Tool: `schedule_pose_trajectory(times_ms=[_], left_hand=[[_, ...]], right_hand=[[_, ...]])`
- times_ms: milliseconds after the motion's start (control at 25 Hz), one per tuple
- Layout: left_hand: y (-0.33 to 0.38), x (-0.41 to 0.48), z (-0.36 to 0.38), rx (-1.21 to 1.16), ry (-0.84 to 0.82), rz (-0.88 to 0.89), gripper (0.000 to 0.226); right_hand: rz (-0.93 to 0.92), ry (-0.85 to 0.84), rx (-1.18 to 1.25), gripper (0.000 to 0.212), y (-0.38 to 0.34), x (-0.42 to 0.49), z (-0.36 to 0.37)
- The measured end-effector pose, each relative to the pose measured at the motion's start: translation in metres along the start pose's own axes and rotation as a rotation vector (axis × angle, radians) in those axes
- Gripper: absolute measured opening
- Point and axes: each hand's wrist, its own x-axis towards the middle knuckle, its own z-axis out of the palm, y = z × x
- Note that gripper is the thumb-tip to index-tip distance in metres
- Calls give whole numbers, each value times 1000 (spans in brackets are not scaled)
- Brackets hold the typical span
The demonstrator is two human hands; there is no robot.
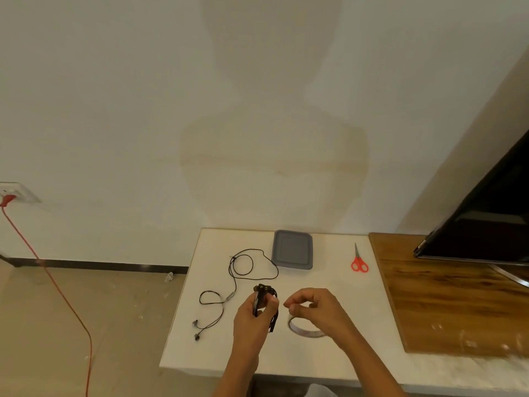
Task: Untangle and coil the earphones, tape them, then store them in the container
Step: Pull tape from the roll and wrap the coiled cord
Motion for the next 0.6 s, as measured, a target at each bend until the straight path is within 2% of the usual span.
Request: schedule_pose_trajectory(times_ms=[120, 240, 440, 600], left_hand=[[-6, 1, 2, 35, -30, 28, 16], [-7, -4, 5, 37, -47, 52, 16], [-4, -14, 6, 17, 47, 73, 45], [-7, -17, 5, 37, 67, 154, 36]], right_hand=[[80, -92, 142, 7, 1, -4, -4], [98, -23, 187, 7, 3, -9, -4], [152, 47, 243, 10, -8, -20, -11], [195, 75, 357, 12, -34, -30, -16]])
